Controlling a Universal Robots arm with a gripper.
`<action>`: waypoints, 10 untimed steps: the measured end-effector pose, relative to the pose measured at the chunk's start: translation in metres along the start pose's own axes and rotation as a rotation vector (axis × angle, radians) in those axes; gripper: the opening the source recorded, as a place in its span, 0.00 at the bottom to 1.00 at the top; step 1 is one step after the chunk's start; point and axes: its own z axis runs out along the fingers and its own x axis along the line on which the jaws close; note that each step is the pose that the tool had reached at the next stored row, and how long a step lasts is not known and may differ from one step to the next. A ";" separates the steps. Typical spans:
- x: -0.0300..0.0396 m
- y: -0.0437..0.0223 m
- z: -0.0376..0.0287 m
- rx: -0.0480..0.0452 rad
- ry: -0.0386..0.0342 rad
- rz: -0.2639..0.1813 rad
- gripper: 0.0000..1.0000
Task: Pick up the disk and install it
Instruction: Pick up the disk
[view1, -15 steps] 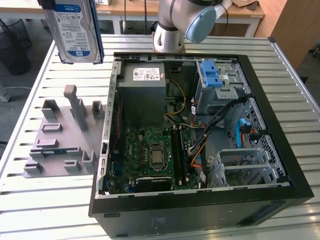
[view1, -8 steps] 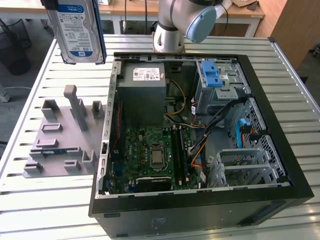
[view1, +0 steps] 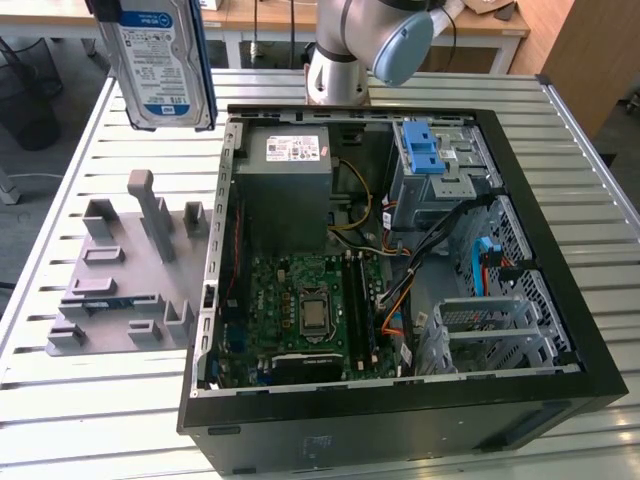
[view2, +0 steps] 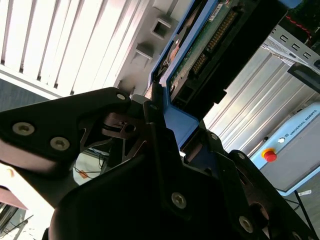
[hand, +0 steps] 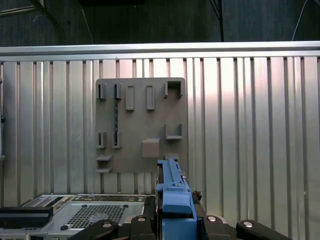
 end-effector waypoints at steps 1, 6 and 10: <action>0.0005 -0.0005 0.0000 0.0000 0.0000 0.001 0.36; 0.0033 -0.0031 0.0000 0.0001 -0.0001 0.007 0.36; 0.0057 -0.0057 0.0000 0.0001 -0.0001 0.011 0.36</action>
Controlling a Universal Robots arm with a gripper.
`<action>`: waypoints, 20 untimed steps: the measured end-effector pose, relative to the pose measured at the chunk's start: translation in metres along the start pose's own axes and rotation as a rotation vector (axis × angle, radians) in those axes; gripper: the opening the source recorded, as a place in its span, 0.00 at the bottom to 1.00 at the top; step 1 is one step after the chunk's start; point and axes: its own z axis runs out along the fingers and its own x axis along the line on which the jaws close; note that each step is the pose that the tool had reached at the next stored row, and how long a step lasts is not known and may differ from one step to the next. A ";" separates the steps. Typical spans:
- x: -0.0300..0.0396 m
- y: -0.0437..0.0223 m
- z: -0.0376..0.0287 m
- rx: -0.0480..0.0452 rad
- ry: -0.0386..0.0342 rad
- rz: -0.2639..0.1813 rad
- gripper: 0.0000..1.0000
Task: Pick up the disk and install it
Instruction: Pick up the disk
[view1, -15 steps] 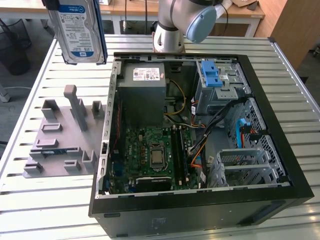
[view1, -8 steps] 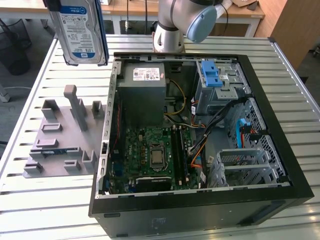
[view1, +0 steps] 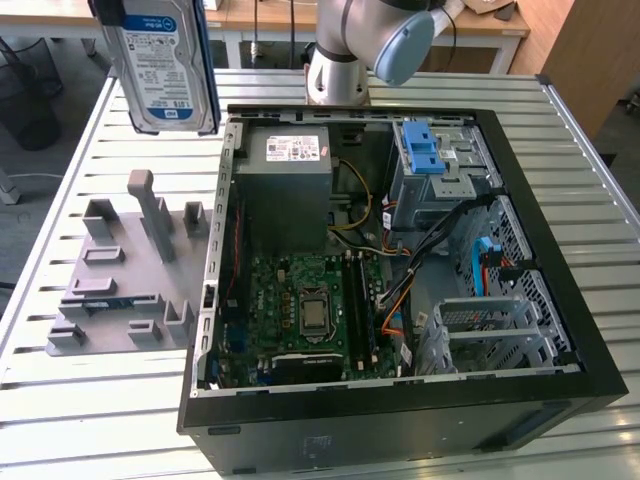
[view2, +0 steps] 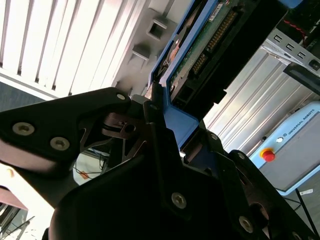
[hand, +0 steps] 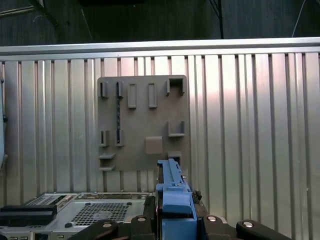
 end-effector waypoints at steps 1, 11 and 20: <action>0.0006 -0.0007 0.0000 -0.0001 0.0000 0.001 0.36; 0.0053 -0.0103 -0.0001 -0.0002 -0.0001 0.009 0.36; 0.0085 -0.0191 -0.0002 -0.0004 -0.0001 0.015 0.36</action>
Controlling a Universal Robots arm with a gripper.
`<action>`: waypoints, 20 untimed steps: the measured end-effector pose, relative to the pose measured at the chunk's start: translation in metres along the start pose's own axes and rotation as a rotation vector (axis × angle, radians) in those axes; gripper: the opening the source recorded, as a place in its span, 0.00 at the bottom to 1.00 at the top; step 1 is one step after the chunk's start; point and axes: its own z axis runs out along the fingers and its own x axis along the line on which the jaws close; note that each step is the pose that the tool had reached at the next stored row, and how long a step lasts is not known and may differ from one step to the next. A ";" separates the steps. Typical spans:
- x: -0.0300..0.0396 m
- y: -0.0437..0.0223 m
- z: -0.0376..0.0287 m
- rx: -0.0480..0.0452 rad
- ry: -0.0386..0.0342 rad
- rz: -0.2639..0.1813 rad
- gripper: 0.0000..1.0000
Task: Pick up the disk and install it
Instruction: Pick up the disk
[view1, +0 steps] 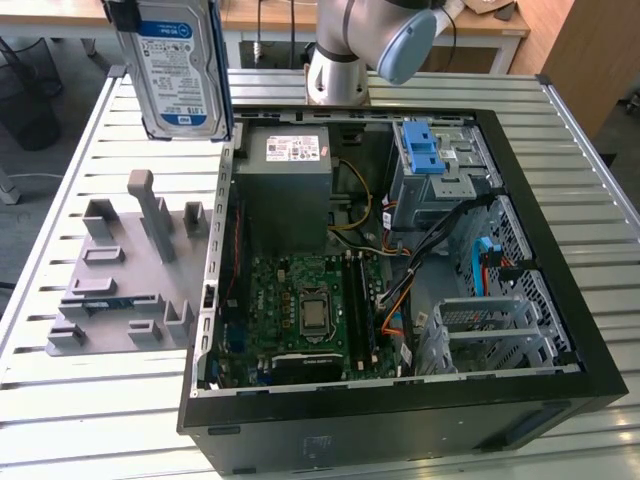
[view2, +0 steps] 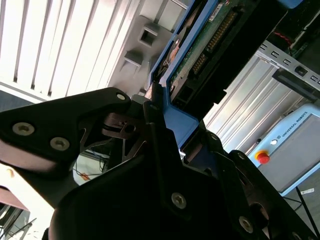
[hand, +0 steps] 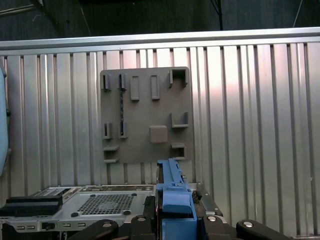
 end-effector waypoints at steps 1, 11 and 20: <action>0.0002 -0.0010 0.0000 0.0000 0.0000 0.001 0.36; 0.0004 -0.0036 0.0000 0.0000 -0.0001 0.002 0.36; 0.0011 -0.0052 0.0000 0.0000 -0.0001 0.002 0.36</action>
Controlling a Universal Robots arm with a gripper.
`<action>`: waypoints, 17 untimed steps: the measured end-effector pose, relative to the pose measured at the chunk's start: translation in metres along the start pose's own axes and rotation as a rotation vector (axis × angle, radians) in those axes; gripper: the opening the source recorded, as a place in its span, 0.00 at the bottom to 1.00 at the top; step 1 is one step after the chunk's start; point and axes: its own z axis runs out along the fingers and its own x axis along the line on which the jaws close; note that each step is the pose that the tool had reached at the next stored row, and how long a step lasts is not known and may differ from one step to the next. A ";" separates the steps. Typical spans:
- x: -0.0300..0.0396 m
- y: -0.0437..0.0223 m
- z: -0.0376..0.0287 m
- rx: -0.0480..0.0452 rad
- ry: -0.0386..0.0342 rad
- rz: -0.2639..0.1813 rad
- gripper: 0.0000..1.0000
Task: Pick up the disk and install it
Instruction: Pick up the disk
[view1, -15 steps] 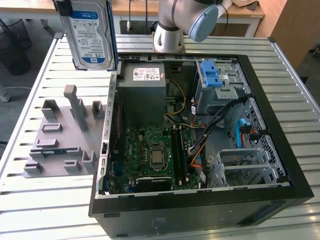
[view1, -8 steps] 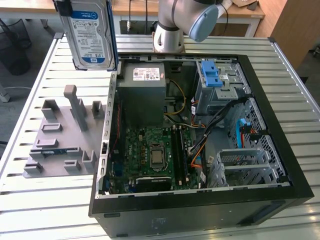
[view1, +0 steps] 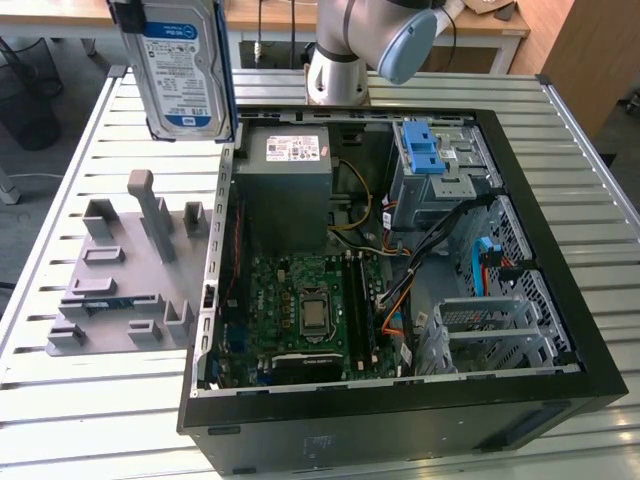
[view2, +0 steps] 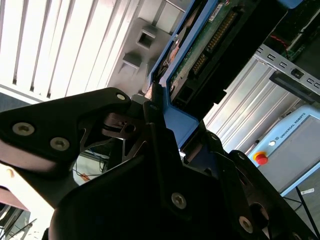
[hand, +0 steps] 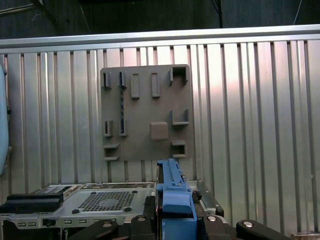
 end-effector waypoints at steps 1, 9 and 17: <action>0.0001 -0.0003 0.0000 0.0001 0.0000 0.000 0.36; 0.0006 -0.0029 0.0001 0.0001 0.0000 0.000 0.36; 0.0049 -0.0067 0.0002 0.0000 0.0000 0.000 0.36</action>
